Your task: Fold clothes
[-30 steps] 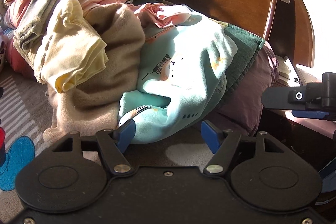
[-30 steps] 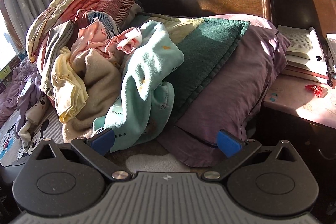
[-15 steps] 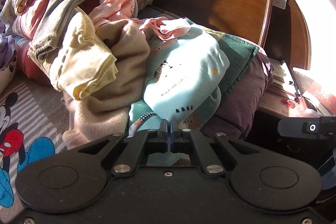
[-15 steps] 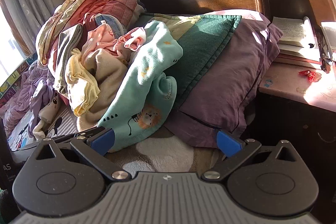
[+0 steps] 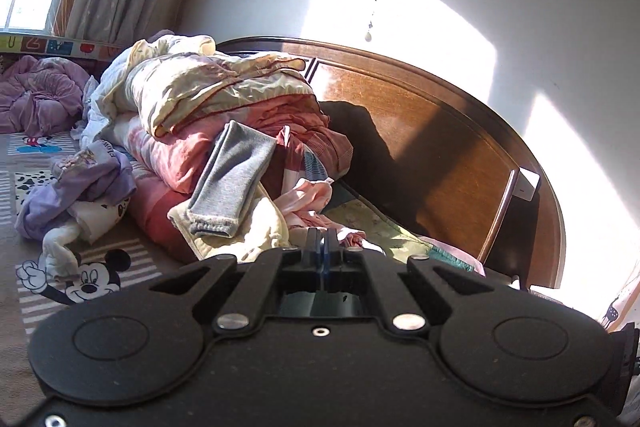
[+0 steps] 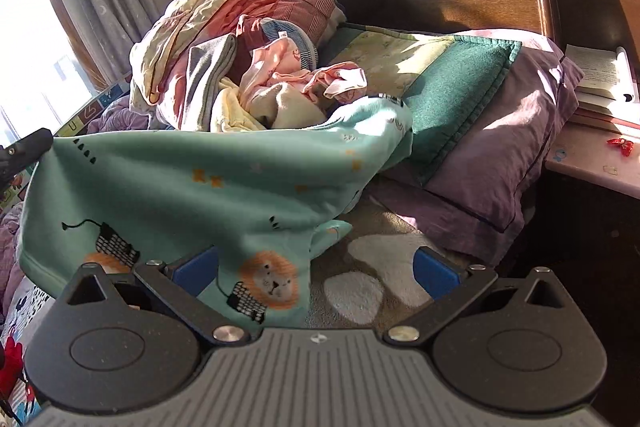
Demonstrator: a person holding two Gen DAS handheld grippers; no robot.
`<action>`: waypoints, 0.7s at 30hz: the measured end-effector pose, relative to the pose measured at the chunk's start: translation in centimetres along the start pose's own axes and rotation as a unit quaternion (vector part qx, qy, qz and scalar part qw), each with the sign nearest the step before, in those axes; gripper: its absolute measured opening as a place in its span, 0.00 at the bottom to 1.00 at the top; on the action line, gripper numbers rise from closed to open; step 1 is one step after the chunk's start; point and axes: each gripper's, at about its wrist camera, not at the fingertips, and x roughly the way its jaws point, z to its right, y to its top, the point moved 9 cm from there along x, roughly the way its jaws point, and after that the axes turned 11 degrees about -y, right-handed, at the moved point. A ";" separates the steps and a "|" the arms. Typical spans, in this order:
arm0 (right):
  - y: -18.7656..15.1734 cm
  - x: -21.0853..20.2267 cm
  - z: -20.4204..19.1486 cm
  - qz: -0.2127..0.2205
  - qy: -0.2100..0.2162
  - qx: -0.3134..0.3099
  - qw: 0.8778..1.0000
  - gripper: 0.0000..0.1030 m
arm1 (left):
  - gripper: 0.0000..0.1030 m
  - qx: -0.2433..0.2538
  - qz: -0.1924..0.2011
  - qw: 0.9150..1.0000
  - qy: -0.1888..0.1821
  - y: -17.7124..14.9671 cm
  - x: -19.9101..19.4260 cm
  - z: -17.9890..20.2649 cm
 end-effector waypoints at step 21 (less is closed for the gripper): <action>-7.9 -4.7 -16.7 -0.018 0.123 -0.105 0.987 0.99 | 0.00 -0.119 0.075 0.943 0.302 -7.9 -36.2 -23.0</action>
